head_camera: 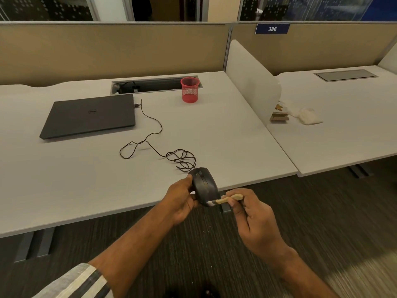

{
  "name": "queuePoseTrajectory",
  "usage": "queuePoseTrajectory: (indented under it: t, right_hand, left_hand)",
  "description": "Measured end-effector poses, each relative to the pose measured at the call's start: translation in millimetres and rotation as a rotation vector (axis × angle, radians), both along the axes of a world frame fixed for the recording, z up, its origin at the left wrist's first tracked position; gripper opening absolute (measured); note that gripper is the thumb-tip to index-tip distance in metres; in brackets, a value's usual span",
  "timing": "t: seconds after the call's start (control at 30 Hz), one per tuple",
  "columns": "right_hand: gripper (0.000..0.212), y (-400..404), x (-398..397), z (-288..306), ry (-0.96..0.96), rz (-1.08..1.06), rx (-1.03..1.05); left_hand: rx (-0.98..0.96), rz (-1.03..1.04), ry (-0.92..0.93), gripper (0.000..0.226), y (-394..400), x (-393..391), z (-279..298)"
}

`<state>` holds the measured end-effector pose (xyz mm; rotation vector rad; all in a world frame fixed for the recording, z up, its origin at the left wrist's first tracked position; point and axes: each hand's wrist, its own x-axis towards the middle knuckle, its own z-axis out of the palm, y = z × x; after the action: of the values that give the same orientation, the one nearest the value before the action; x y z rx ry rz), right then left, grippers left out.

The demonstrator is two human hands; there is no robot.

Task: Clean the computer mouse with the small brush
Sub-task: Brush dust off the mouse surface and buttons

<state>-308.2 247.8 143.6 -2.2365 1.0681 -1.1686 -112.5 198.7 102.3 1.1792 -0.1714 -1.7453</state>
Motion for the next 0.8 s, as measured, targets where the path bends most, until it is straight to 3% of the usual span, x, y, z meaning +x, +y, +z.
queuePoseTrajectory:
  t: [0.17, 0.5, 0.8]
  right_hand:
    - [0.022, -7.4, -4.6, 4.8, -0.079, -0.074, -0.074]
    - [0.023, 6.8, 6.5, -8.0, 0.087, 0.018, -0.032]
    - [0.017, -6.3, 4.4, -0.2, -0.01, -0.095, -0.13]
  left_hand:
    - [0.008, -0.011, 0.02, 0.025, 1.8, -2.4, 1.4]
    - [0.014, 0.055, -0.009, 0.029, 0.2, -5.0, 3.8]
    - [0.012, 0.012, 0.02, 0.033, 0.4, -3.2, 4.6]
